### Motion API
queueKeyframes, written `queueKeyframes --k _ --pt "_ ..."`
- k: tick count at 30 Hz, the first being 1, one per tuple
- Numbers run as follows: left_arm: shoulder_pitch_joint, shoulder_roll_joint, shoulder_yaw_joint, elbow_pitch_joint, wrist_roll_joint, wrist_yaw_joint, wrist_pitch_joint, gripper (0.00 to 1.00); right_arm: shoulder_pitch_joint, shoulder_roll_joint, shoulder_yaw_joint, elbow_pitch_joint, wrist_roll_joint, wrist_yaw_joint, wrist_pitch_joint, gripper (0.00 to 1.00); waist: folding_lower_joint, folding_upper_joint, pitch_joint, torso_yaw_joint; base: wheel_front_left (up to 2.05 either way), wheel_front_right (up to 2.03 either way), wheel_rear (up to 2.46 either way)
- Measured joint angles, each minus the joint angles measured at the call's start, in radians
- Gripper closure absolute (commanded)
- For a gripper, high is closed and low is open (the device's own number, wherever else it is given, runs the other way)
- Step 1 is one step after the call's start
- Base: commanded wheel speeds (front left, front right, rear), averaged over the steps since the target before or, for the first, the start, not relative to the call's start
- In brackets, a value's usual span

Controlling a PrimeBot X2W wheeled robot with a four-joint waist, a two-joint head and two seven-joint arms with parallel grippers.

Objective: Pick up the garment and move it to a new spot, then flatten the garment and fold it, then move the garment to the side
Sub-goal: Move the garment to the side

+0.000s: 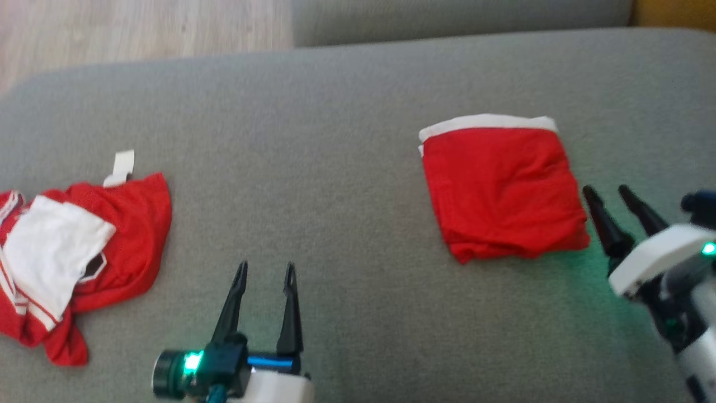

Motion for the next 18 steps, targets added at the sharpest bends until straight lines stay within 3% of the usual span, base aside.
queueKeyframes --k 6,17,18 --pt "-0.070 0.000 -0.037 0.004 0.000 0.003 0.000 0.00 -0.091 -0.060 0.034 0.051 0.135 0.000 0.164 0.00 -0.0001 0.0000 0.067 0.031 0.00 0.00 0.00" --pt "-0.108 -0.001 -0.078 0.016 -0.003 0.016 0.000 0.00 -0.154 -0.093 0.104 0.139 0.246 0.000 0.206 0.00 -0.0003 0.0000 0.128 0.070 0.00 0.00 0.00" --pt "-0.114 -0.001 -0.078 0.017 -0.003 0.017 0.000 0.00 -0.156 -0.097 0.115 0.141 0.247 0.000 0.206 0.31 -0.0003 0.0000 0.134 0.070 0.00 0.00 0.00"
